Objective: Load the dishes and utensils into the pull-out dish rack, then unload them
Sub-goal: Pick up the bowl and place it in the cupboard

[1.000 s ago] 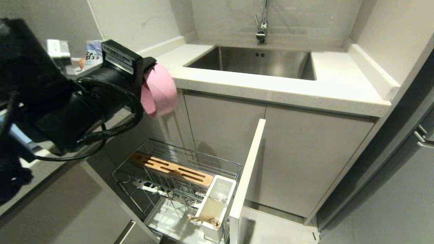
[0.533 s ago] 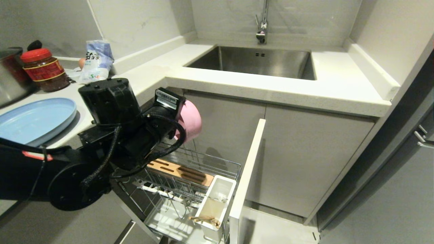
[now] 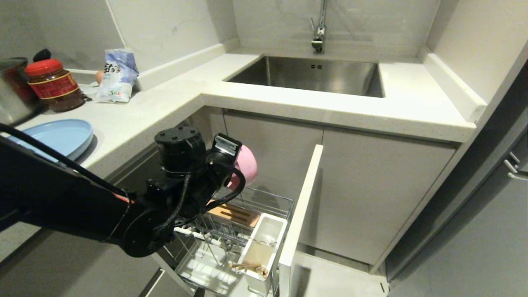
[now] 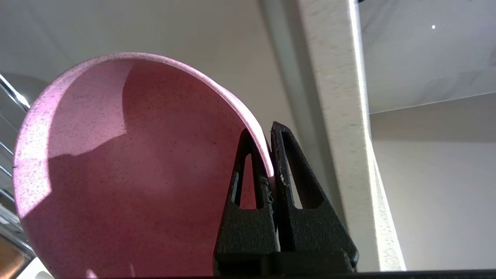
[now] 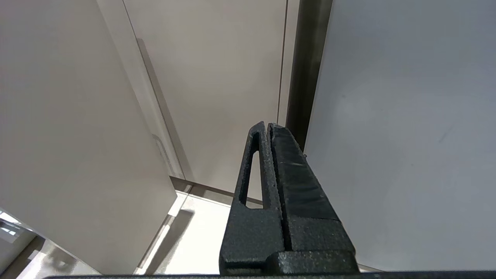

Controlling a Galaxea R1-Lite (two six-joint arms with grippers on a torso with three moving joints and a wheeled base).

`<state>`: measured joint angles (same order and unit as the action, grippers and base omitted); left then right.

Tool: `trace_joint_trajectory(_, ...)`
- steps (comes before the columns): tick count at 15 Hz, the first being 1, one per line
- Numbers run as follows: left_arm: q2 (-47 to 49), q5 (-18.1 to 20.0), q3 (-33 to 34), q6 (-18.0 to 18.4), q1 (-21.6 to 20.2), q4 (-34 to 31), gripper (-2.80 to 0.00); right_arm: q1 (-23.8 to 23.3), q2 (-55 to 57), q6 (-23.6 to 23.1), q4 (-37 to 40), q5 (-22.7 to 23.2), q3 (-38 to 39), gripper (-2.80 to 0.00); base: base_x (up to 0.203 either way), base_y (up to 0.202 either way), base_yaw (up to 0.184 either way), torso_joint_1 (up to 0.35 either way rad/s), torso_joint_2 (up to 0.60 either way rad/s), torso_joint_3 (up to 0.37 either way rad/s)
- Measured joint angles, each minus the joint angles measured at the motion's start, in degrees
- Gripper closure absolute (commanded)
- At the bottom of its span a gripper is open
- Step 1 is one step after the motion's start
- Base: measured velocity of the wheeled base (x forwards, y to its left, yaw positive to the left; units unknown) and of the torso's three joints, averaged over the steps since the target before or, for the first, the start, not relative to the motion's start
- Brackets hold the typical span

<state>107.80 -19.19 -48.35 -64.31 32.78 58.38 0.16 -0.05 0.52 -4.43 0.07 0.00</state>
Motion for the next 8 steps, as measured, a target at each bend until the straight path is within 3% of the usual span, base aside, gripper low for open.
trace_joint_trajectory(8,12.0,-0.9,2.0,-0.8,-1.8,14.8,0.00,0.0,0.0,0.0,0.0,0.0,0.0,0.00,0.000,0.000,0.000,0.000,0.00,0.000)
